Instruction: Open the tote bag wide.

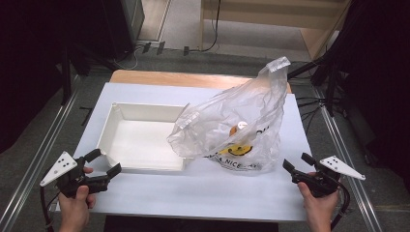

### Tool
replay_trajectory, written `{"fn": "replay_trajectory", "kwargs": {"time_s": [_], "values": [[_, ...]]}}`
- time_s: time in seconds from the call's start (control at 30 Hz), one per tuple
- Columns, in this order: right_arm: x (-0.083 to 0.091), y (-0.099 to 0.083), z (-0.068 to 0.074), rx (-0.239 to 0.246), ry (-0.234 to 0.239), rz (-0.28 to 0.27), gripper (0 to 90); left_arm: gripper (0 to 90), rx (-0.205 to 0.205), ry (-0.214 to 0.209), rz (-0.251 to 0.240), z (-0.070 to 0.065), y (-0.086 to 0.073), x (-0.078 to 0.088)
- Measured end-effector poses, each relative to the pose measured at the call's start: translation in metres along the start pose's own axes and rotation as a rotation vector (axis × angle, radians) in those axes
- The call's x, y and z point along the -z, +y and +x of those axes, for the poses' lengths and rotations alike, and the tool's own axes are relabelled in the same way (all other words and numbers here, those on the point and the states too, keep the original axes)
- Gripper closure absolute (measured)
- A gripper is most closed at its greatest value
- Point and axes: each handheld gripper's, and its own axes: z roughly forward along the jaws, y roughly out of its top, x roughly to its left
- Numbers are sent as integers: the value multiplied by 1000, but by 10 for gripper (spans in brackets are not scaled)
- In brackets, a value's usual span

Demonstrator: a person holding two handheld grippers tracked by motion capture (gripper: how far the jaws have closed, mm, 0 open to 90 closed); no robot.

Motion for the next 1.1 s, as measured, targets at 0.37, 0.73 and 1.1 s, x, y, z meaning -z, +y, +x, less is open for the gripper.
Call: {"fn": "replay_trajectory", "kwargs": {"time_s": [0.37, 0.73, 1.1], "values": [[4, 22, 19, 24, 20, -63, 161, 59, -30, -21, -27, -23, 9, -9], [-16, 57, 37, 37, 79, -76, 159, 66, -42, -99, -25, -46, 24, -30], [-46, 74, 37, 2, 94, -53, 181, 67, -76, -162, -43, -74, 38, -52]]}}
